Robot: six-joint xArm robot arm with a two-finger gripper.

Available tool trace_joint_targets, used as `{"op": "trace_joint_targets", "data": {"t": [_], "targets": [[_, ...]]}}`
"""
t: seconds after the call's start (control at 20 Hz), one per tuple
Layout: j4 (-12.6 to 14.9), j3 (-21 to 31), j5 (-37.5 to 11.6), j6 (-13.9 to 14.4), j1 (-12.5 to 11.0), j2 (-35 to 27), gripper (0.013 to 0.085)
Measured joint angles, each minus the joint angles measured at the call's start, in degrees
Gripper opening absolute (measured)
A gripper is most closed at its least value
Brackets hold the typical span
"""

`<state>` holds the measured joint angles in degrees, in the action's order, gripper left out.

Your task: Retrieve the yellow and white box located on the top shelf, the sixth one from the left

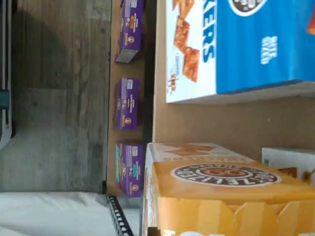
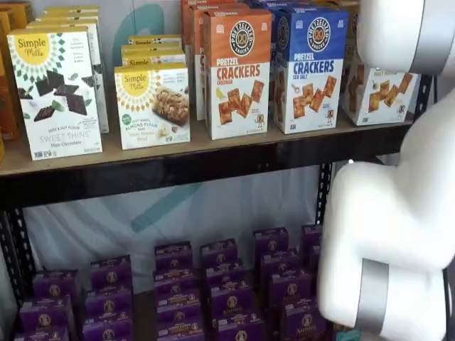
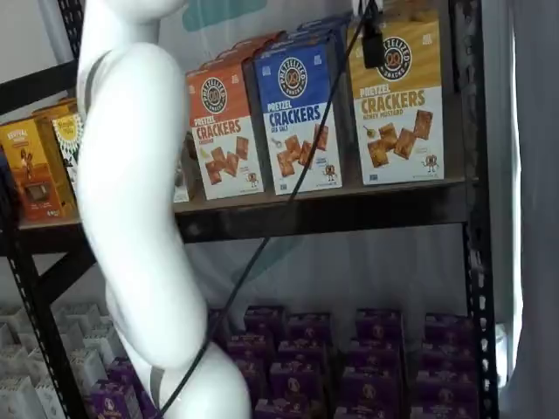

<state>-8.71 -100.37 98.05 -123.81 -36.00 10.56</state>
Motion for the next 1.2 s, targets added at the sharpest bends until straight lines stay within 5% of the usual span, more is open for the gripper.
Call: {"op": "trace_joint_targets", "data": {"t": [0.7,0.95,1.2], "targets": [[-0.9,9.5,6.4,-3.5,-4.7,12.3,0.061],[0.4,15.3,8.5,-1.4,-2.2,18.5,0.061],[2.8,21.3,9.7,3.7,3.7,24.1,0.061]]}}
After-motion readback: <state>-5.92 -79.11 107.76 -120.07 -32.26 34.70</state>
